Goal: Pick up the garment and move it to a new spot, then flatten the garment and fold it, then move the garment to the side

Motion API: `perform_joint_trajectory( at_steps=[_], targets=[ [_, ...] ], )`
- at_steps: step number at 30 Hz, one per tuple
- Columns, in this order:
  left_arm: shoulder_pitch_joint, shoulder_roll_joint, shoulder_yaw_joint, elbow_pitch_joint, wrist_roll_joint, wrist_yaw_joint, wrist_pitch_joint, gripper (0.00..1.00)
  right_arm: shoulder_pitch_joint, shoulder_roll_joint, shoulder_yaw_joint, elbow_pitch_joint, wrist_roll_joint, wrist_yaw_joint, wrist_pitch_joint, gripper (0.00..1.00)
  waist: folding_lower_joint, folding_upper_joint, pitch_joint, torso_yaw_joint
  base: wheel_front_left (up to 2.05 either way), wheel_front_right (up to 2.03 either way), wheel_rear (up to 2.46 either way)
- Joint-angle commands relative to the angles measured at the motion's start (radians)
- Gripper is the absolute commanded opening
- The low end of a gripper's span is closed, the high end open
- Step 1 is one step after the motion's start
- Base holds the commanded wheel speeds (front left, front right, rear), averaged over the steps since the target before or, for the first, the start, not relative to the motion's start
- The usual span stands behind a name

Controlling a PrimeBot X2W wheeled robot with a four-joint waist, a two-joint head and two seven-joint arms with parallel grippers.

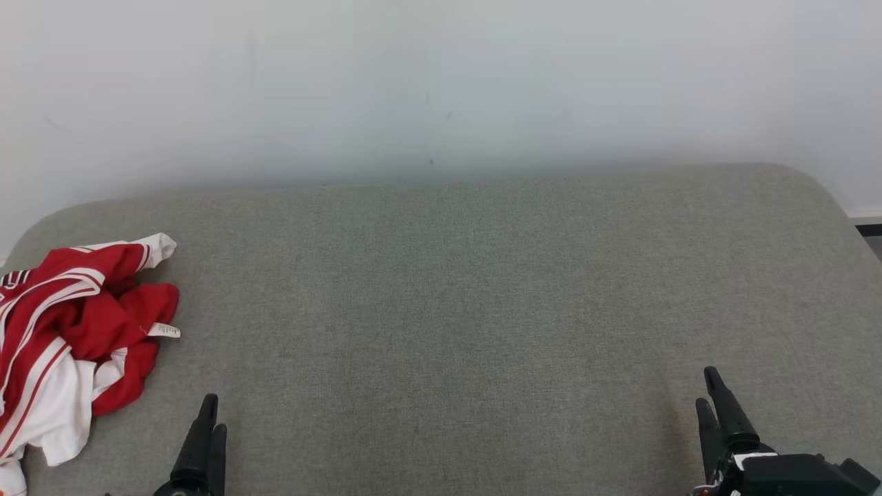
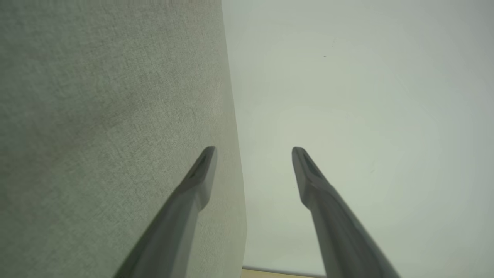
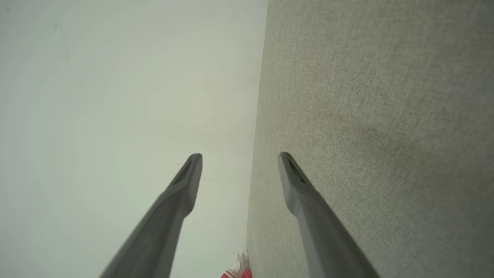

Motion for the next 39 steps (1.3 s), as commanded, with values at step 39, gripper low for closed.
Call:
perform_joint_trajectory(
  at_steps=[39],
  targets=[
    [0.059, 0.011, -0.080, -0.058, 0.770, 0.089, -0.175, 1.00, -0.001, -0.005, 0.121, 0.031, -0.813, -0.001, -0.151, 1.00, 0.0000, 0.0000, -0.062, -0.007, 0.00, 0.00, 0.00]
  ],
)
